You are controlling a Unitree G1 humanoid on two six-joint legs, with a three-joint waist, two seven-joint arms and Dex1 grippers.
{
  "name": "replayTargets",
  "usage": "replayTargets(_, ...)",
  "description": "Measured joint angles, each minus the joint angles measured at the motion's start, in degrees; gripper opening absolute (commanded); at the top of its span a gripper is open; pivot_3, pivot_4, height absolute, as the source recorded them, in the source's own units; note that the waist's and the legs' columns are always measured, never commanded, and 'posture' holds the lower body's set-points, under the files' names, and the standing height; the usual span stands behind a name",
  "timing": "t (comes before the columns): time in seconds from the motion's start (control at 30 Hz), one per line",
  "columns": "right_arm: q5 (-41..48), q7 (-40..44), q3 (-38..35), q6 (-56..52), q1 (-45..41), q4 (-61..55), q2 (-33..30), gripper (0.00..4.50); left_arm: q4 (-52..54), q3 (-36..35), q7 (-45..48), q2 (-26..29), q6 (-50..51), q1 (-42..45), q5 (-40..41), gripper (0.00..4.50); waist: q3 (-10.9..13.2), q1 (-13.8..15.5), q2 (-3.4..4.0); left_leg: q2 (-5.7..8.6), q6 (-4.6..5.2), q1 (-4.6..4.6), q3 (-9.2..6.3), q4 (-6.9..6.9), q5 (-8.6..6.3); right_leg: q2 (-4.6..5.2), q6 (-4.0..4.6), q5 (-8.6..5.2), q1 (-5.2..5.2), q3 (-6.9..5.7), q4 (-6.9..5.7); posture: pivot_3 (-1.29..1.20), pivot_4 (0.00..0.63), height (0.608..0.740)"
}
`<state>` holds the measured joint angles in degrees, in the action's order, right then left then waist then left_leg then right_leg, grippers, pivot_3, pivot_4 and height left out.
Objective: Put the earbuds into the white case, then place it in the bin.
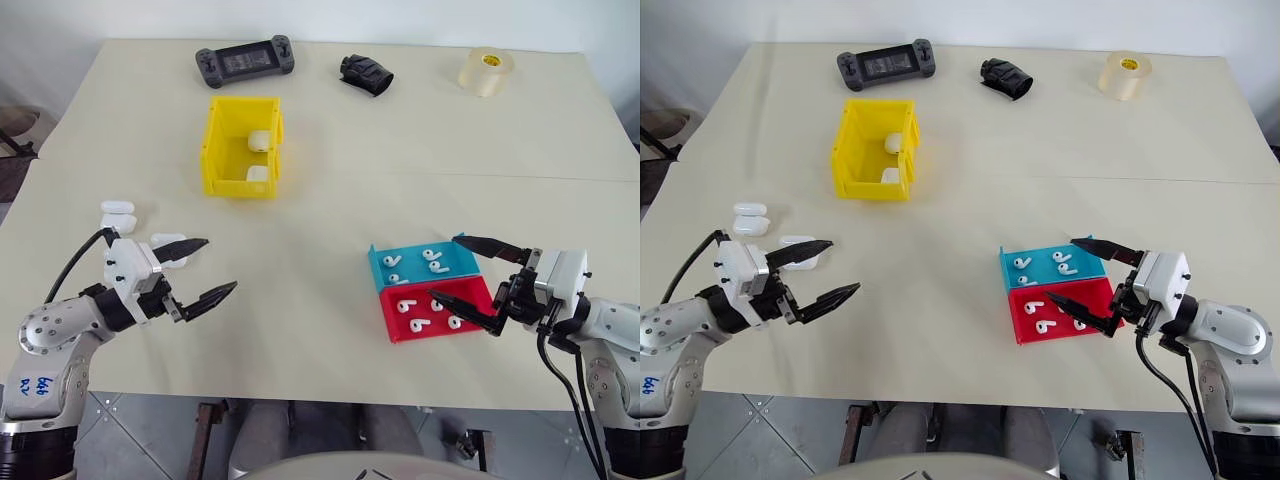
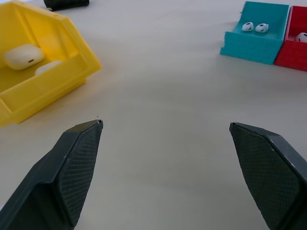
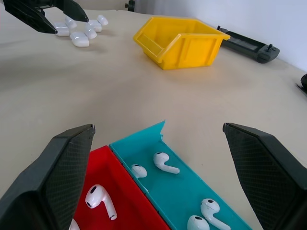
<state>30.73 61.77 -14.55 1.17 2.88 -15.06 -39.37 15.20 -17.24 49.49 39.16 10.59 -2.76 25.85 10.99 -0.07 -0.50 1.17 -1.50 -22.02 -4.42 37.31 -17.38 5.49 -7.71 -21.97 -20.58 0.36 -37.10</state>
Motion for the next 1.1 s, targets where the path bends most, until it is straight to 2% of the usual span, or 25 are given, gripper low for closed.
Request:
replayTargets(0.17,-0.09,0.56,1.41,0.00,-1.46,1.36,0.36,4.47,1.41,-0.46,-2.63,-1.39,0.76,-1.46,0.15,4.50,0.00,-0.11,0.00,0.00,0.00,0.00,0.01,-0.01,0.00,0.01,0.00,0.00,-0.01,0.01,0.00,0.00,0.150,0.740)
replayTargets(0.27,-0.24,1.41,3.52,0.08,-3.96,1.91,0.84,4.47,3.57,-4.30,-6.17,-3.64,1.49,-5.67,0.93,4.50,0.00,-0.44,0.00,-0.11,0.00,0.00,0.07,-0.02,-0.01,0.03,0.00,0.00,-0.03,0.06,0.04,0.00,0.150,0.740)
replayTargets(0.43,-0.51,1.84,9.09,-0.01,-10.73,1.61,3.90,4.47,7.16,-13.94,-15.95,-10.49,1.23,-14.26,0.35,4.50,0.00,-0.69,-0.01,-0.12,-0.01,0.02,0.04,0.00,-0.01,0.05,0.00,0.00,-0.02,0.03,0.02,0.00,0.150,0.740)
replayTargets(0.57,-0.64,3.73,12.36,0.21,-13.39,2.16,5.39,4.47,8.91,-18.06,-23.39,-15.90,2.41,-22.04,-2.01,4.50,-0.02,-0.12,-0.03,0.00,0.09,0.01,0.10,0.01,-0.07,0.06,-0.03,0.02,0.00,0.06,0.12,0.00,0.150,0.740)
replayTargets(0.67,-1.01,5.14,13.64,1.08,-15.05,3.39,5.89,4.47,9.38,-19.56,-28.53,-18.24,6.53,-24.26,-2.25,4.50,-0.04,0.69,-0.09,0.02,0.10,-0.01,0.02,0.08,-0.08,0.07,-0.04,0.02,0.04,0.02,0.14,0.00,0.150,0.740)
replayTargets(0.83,-1.30,6.31,14.20,1.48,-15.81,4.86,6.26,4.47,13.33,-21.26,-34.05,-17.12,14.62,-22.99,-0.98,4.50,-0.09,1.28,-0.16,0.02,0.08,-0.01,0.06,0.07,-0.07,0.08,-0.04,0.02,0.04,0.06,0.16,0.00,0.150,0.740)
replayTargets(0.93,-1.36,6.75,14.06,1.57,-15.77,5.84,6.13,4.47,15.53,-22.23,-37.31,-14.64,22.16,-19.25,1.28,4.50,-0.10,1.25,-0.17,0.00,0.07,-0.01,0.03,0.06,-0.07,0.08,-0.04,0.02,0.00,0.05,0.13,0.00,0.150,0.740)
replayTargets(1.1,-1.27,7.15,13.47,1.34,-14.76,6.07,5.15,4.47,18.75,-22.91,-44.55,-6.81,43.65,-9.13,3.94,4.50,-0.10,1.14,-0.17,0.02,0.06,0.00,0.03,0.03,-0.07,0.04,-0.04,0.02,-0.03,0.06,0.05,0.00,0.150,0.740)
